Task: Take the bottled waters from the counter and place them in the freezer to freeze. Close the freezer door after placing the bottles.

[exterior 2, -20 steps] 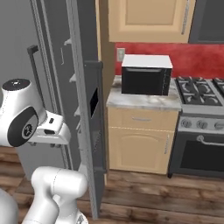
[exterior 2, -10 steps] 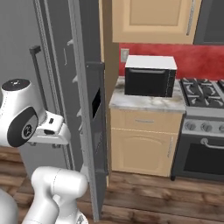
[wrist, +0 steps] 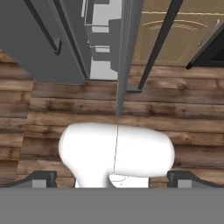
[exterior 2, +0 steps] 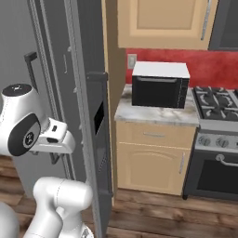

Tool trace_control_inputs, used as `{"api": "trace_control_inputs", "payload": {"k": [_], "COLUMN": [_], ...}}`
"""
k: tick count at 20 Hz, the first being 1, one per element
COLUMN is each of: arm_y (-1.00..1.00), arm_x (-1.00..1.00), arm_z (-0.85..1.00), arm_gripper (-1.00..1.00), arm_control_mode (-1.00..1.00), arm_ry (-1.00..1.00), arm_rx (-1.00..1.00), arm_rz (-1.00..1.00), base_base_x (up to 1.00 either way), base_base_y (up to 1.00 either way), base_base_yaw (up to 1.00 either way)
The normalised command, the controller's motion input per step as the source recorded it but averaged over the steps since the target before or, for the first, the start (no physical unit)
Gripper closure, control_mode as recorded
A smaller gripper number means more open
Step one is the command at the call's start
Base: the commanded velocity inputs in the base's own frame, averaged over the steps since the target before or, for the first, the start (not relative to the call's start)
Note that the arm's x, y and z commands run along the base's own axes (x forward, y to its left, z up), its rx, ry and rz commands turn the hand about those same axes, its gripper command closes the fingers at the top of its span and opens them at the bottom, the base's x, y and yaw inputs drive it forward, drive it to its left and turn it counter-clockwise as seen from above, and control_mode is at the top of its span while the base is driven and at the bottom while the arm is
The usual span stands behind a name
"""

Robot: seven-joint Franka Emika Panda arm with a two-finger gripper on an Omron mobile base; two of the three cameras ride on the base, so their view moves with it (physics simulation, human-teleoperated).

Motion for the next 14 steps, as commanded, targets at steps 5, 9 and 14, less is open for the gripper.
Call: {"api": "trace_control_inputs", "payload": {"k": [5,9,14], "arm_y": [0.00,0.00,0.00], "arm_x": [0.00,0.00,0.00], "arm_z": [0.00,0.00,0.00], "arm_gripper": [-1.00,-1.00,-1.00], "arm_control_mode": [1.00,1.00,1.00], "arm_ry": [0.00,0.00,0.00], "arm_rx": [0.00,0.00,0.00], "arm_rz": [0.00,0.00,0.00], "base_base_x": [0.18,0.06,0.00], "base_base_y": [-0.10,-0.14,0.00], "base_base_yaw": [0.00,0.00,0.00]}}
